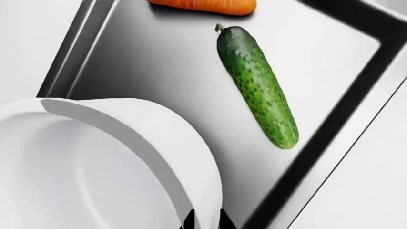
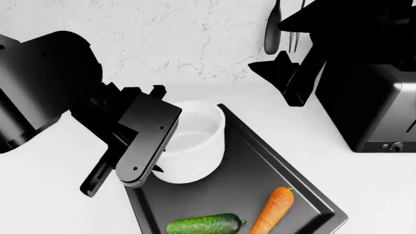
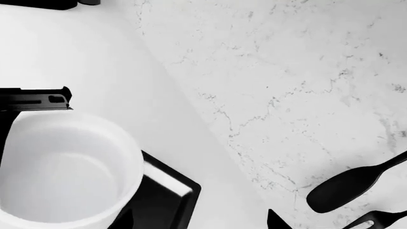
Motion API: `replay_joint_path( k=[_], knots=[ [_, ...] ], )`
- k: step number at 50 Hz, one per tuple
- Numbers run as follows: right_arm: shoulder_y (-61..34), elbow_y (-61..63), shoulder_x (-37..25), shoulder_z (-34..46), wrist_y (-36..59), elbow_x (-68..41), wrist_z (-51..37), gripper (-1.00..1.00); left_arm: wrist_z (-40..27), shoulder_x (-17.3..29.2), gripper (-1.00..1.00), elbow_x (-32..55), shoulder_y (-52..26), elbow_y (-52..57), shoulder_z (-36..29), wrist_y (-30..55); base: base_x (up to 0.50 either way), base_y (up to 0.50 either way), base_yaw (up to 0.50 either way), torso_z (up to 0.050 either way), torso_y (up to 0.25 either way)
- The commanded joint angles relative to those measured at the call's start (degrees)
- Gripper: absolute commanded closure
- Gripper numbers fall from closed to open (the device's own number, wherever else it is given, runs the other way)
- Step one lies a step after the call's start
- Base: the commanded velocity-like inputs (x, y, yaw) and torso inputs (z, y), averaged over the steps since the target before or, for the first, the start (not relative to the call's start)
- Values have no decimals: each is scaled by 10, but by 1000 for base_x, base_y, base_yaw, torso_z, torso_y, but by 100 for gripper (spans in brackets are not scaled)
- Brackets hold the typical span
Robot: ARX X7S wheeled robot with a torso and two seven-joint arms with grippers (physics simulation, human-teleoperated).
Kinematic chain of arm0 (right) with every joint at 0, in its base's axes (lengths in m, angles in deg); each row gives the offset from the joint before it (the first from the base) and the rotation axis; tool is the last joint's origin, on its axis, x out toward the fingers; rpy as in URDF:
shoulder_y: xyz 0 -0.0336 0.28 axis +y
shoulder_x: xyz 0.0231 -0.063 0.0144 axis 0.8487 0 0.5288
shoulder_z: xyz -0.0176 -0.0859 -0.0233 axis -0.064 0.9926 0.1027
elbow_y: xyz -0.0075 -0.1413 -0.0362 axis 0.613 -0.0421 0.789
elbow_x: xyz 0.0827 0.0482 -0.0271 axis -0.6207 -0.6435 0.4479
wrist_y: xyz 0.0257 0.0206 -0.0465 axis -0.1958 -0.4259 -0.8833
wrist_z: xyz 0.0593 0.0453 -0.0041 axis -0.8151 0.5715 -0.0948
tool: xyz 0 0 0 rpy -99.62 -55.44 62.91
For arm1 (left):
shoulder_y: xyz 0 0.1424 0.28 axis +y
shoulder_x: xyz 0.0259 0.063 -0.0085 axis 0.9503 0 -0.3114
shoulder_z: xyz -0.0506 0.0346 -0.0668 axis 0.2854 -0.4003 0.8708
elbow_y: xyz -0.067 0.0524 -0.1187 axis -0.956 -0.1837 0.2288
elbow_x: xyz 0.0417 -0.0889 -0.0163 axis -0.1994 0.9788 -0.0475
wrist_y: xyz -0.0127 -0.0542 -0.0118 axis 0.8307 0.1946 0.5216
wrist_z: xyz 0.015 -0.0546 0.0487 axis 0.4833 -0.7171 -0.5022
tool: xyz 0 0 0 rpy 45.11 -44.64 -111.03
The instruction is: Place the two vegetables and bowl onto the tray for setting up a vegetable dip station.
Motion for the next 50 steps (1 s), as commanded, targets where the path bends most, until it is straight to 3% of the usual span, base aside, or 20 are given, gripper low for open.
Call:
replay_joint_path(
  k=[1,29,30,50],
  knots=[
    [3,2,-2,-1,-1,-5,-4,-100,-14,3,100,1,0,12,5,1,0,0,0,0,0],
    [6,1,0,4,-8,-7,-4,-100,-19,8,100,1,8,34,-9,13,0,0,0,0,1],
    [6,2,0,4,-8,-7,-4,-100,-18,8,-100,1,7,34,-10,14,0,0,0,0,0],
    [1,-7,8,10,-15,-1,3,-100,-21,7,-100,7,-2,35,-3,20,0,0,0,0,0]
  ],
)
